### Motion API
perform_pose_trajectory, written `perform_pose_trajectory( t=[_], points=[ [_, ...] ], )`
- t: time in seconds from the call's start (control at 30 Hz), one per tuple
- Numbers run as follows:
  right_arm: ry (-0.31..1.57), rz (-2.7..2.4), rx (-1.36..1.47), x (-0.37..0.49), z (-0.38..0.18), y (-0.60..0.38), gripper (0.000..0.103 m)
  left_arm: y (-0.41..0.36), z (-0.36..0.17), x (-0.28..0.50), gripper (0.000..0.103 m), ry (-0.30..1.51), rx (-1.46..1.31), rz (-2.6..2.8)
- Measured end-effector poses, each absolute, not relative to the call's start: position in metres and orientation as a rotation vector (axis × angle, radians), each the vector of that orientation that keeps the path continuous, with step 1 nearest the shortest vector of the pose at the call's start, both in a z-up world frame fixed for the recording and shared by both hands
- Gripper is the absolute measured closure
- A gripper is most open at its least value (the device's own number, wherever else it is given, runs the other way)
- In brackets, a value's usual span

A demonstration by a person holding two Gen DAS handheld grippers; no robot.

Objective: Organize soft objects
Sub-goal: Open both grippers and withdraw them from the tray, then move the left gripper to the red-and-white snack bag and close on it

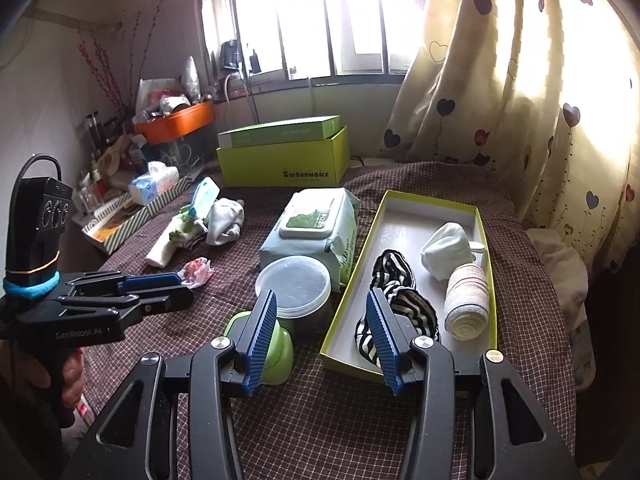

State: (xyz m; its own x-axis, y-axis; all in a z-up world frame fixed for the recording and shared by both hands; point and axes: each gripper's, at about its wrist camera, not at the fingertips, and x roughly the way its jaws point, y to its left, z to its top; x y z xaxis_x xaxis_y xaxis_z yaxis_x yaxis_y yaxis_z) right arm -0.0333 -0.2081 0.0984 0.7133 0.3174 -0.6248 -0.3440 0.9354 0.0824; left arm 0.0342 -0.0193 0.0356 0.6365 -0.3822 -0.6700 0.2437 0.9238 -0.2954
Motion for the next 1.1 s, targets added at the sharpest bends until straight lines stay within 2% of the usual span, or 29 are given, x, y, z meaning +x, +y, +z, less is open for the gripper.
perform_pose_trajectory(
  t=[0.57,0.87,0.97,1.1],
  points=[
    [0.687,0.401,-0.066,-0.029,0.099,-0.188,0.057,0.025,0.026,0.039,0.064,0.807,-0.222,-0.245],
    [0.703,0.422,-0.083,-0.019,0.095,-0.175,0.057,0.050,0.001,0.060,0.064,0.833,-0.220,-0.110],
    [0.702,0.434,-0.090,-0.016,0.095,-0.169,0.057,0.050,-0.007,0.069,0.050,0.840,-0.206,-0.112],
    [0.704,0.451,-0.102,-0.011,0.095,-0.159,0.057,0.046,-0.020,0.083,0.048,0.861,-0.198,-0.110]
  ],
)
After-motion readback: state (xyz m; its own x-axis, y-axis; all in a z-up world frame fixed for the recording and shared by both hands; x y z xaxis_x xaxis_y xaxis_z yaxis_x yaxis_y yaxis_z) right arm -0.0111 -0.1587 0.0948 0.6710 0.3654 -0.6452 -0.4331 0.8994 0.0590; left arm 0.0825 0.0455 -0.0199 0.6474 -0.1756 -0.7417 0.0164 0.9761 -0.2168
